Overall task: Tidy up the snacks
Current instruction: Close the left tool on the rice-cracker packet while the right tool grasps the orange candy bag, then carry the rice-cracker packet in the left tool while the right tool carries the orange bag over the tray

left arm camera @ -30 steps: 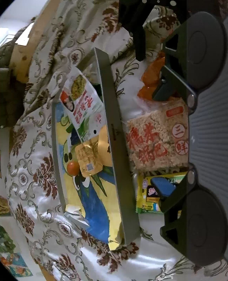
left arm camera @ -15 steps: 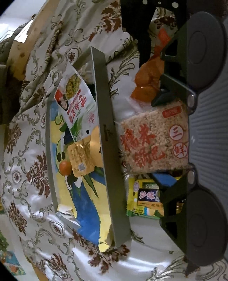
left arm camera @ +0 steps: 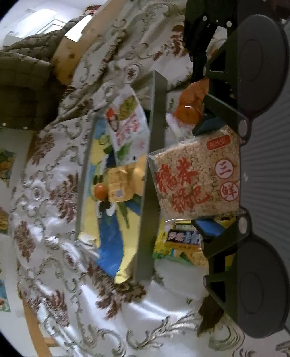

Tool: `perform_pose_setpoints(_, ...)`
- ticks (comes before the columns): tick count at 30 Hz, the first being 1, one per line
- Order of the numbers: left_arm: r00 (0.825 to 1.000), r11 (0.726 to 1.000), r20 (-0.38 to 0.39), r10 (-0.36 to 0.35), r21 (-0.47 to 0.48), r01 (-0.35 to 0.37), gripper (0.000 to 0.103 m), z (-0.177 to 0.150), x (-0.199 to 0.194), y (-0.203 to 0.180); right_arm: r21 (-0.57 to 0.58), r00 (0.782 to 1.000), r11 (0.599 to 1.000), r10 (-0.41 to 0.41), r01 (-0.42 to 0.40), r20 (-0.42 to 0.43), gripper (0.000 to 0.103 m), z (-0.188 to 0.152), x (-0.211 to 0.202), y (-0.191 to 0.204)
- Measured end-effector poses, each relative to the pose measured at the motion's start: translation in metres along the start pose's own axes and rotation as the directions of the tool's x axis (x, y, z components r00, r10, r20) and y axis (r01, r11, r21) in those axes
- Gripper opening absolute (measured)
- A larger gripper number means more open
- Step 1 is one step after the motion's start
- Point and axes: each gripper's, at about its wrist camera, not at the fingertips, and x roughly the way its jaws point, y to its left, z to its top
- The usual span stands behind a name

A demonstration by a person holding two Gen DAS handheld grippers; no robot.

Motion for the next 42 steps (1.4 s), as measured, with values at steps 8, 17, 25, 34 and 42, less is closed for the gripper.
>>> perform_pose_setpoints(8, 0.992, 1.0, 0.123, 0.022, -0.012, -0.021, 0.081, 0.032, -0.021, -0.009, 0.1, 0.983, 0.995, -0.041, 0.024, 0.176, 0.044, 0.015, -0.025, -0.016)
perform_pose_setpoints(17, 0.963, 0.997, 0.26, 0.065, -0.063, -0.05, 0.081, 0.082, -0.003, -0.01, 0.238, 0.927, 0.969, -0.144, 0.062, 0.347, 0.044, 0.057, -0.018, -0.056)
perform_pose_setpoints(25, 0.954, 0.991, 0.27, 0.128, -0.082, -0.11, 0.081, 0.11, 0.045, -0.003, 0.259, 0.934, 0.961, -0.182, 0.102, 0.309, 0.044, 0.081, 0.018, -0.091)
perform_pose_setpoints(34, 0.975, 0.98, 0.132, 0.18, -0.114, -0.165, 0.081, 0.098, 0.096, 0.01, 0.205, 0.962, 0.97, -0.172, 0.128, 0.211, 0.044, 0.082, 0.065, -0.085)
perform_pose_setpoints(42, 0.975, 0.975, 0.082, 0.206, -0.097, -0.198, 0.081, 0.091, 0.108, 0.013, 0.171, 0.972, 0.975, -0.17, 0.142, 0.163, 0.045, 0.083, 0.083, -0.077)
